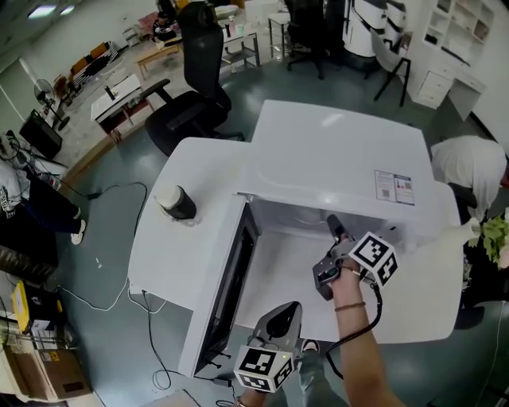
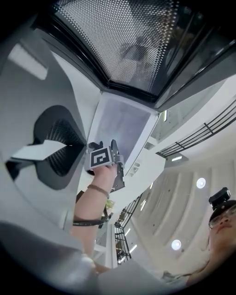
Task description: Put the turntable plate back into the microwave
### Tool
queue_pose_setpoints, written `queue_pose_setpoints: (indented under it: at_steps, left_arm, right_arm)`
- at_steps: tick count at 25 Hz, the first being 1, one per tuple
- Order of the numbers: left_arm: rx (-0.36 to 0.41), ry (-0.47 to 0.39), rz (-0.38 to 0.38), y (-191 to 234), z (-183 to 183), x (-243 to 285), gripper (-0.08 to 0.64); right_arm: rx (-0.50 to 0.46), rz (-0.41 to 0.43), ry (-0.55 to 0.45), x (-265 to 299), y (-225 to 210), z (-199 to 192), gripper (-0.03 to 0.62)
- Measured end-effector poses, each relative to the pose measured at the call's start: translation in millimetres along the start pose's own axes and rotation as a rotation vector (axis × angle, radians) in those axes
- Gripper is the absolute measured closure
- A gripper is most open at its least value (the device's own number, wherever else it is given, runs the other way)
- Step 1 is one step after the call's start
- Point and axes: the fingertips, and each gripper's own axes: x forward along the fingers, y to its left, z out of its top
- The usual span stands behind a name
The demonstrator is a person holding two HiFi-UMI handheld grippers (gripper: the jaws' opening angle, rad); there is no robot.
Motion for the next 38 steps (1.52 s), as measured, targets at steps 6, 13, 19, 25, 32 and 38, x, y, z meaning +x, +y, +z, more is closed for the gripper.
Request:
queue_pose_setpoints:
  at_steps: [6,13,19,25,32,38]
  left_arm:
    - [0.011,-0.008,0.000,-10.9,4.5,-7.6,0.560]
    - [0.023,-0.022,0.033,-16.7,13.7,-14.5,0.560]
    - [0.044,-0.033,0.075,-23.0,28.6,-21.4,0.560]
    - [0.082,-0.042,0.103,-31.6,45.5,-25.8,0.560]
    - [0.127,-0.063,0.132,-44.2,72.6,-27.7,0.560]
    - [0.161,-0.097,0.149,-53.3,97.7,-27.8,0.560]
  right_arm:
    - [-0.016,-0.001,0.017,-20.4,1.7,-4.6,0.394]
    - [-0.112,0.000,0.065,-48.0,10.7,-16.1,0.394]
    - [-0.276,0.008,0.090,-84.7,26.0,-18.2,0.394]
    - [-0.515,0.059,0.100,-127.5,51.6,-19.7,0.396]
    - [-0.674,0.123,0.086,-177.2,75.1,-17.2,0.416]
    - [-0.757,0.129,0.023,-211.7,84.4,-6.3,0.522]
